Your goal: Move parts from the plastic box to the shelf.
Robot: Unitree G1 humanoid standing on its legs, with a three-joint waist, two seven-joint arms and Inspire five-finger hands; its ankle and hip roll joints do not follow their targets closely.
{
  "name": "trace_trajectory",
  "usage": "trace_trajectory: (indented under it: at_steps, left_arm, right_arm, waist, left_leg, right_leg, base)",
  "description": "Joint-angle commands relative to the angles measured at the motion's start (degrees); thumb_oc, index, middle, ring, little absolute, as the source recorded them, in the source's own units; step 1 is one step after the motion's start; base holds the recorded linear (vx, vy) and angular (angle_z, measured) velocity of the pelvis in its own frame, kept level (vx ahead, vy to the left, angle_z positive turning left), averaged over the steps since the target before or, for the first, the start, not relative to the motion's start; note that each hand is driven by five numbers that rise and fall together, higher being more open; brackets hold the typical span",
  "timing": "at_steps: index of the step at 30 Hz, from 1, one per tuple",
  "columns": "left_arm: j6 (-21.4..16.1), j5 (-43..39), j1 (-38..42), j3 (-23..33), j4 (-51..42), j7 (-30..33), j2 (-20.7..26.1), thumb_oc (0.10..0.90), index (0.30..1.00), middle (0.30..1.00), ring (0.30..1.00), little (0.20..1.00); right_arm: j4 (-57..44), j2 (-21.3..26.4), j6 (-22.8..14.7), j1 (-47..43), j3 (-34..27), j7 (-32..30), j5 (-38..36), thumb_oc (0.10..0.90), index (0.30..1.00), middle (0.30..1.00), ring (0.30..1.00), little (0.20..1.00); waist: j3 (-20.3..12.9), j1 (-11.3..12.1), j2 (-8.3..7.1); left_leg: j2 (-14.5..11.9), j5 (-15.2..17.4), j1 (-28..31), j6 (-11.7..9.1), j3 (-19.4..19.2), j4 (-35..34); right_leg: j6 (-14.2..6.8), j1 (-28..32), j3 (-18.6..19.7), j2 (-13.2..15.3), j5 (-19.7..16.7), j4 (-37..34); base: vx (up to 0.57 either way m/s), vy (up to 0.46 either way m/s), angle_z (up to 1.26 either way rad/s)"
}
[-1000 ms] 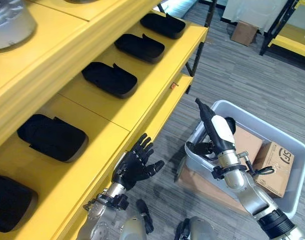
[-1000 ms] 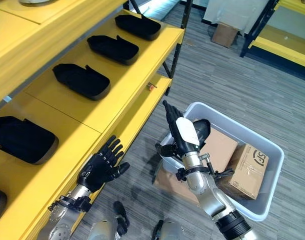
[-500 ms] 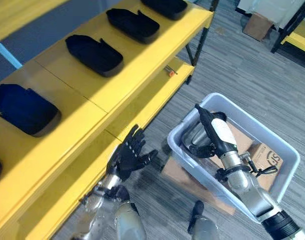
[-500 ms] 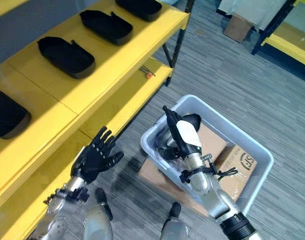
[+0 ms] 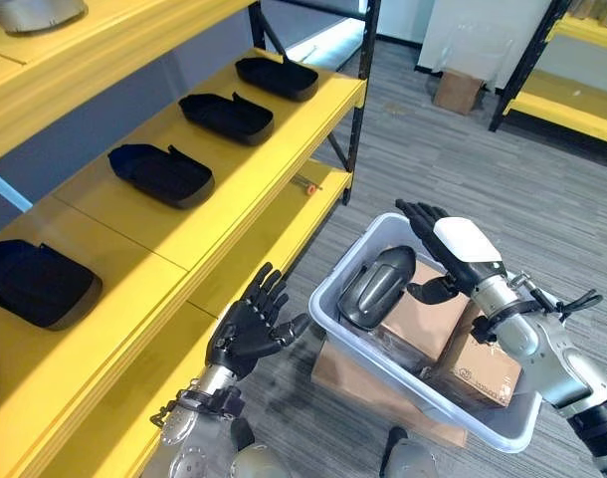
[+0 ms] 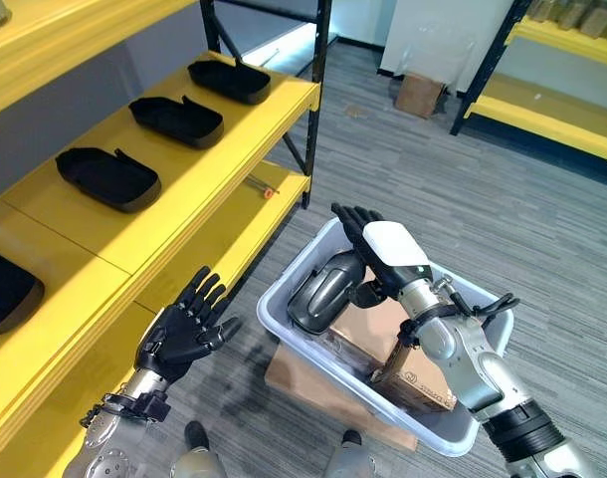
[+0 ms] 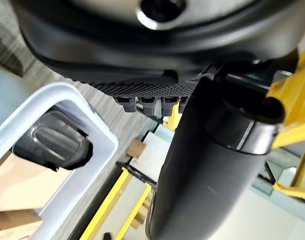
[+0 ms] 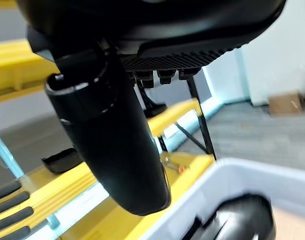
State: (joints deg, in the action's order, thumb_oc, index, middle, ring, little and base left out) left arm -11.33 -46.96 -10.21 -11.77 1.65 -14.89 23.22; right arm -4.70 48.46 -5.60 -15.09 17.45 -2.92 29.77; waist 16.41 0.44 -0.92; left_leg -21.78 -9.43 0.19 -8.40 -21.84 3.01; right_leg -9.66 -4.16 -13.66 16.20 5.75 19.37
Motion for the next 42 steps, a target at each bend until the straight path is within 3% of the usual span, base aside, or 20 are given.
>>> trace_trajectory:
  at_steps: [1, 8, 17, 23, 34, 42]
  left_arm:
    - [-3.3, -0.3, 4.3, -2.0, -4.0, -3.6, 0.8, 0.9, 1.0, 1.0, 1.0, 1.0]
    - [-1.5, 0.1, 3.8, -2.6, -3.1, -4.9, 1.6, 0.9, 1.0, 1.0, 1.0, 1.0]
    - [-0.6, -1.3, 1.9, -2.4, -4.6, -8.9, 3.3, 0.9, 1.0, 1.0, 1.0, 1.0]
    - [-0.7, -1.8, 2.5, -3.5, -5.4, -8.8, 4.0, 0.9, 1.0, 1.0, 1.0, 1.0]
    - [-1.3, -2.8, 2.9, -4.1, -6.1, -9.3, 4.5, 0.9, 1.0, 1.0, 1.0, 1.0]
    - [-1.8, -2.8, 4.0, -5.1, -6.8, -9.1, 5.0, 0.9, 1.0, 1.0, 1.0, 1.0]
  right_arm:
    - [-2.2, 3.2, -5.5, -10.6, -1.6, -4.5, 6.3, 0.9, 1.0, 1.0, 1.0, 1.0]
    - [-2.1, 6.2, -8.1, -13.4, -1.0, -4.4, 10.0, 0.9, 1.0, 1.0, 1.0, 1.0]
    - [1.4, 9.9, -6.7, -16.6, 2.0, -5.6, 13.8, 0.9, 1.0, 1.0, 1.0, 1.0]
    - [2.2, 11.3, -9.6, -19.5, 3.6, -11.6, 17.6, 0.9, 1.0, 1.0, 1.0, 1.0]
    - [4.9, 12.6, -5.5, -22.9, 4.7, -12.8, 19.0, 0.9, 1.0, 1.0, 1.0, 1.0]
    - [8.7, 13.1, -3.9, -28.5, 9.2, -13.7, 20.6, 0.9, 1.0, 1.0, 1.0, 1.0]
  waist:
    - [-2.5, 1.6, -1.53]
    - [-1.1, 2.3, -1.19]
    - [2.5, 3.9, 0.29]
    - [4.6, 4.3, 1.34]
    - [8.2, 5.0, 2.14]
    - [10.7, 5.4, 2.14]
  left_leg:
    - [-4.2, 4.0, -0.1, -1.0, 7.9, 4.9]
    - [-1.7, 7.3, -1.6, -0.2, 9.7, 6.4]
    - [-1.7, 6.7, -4.1, -0.5, 10.7, 5.6]
    - [-1.9, 6.1, -6.8, -0.5, 11.3, 7.0]
    - [-1.7, 5.6, -13.0, -0.2, 13.1, 11.3]
    - [-1.4, 4.7, -16.9, 0.1, 13.7, 13.8]
  right_leg:
    - [4.6, 0.4, -1.3, -1.1, 5.7, 4.6]
    - [4.4, -1.1, -0.7, -0.5, 6.8, 8.0]
    - [4.0, -6.0, -1.2, 0.8, 7.9, 13.2]
    - [4.4, -10.0, -1.0, 1.4, 9.6, 18.2]
    - [6.0, -18.0, -0.8, 2.3, 13.1, 27.9]
    - [7.1, -22.8, -0.8, 2.4, 15.2, 32.9]
  base:
    - [0.07, -0.011, -0.11]
    - [0.1, -0.006, 0.05]
    - [0.0, -0.034, 0.06]
    - [-0.01, -0.044, 0.04]
    - [-0.06, -0.067, -0.01]
    - [-0.05, -0.059, 0.0]
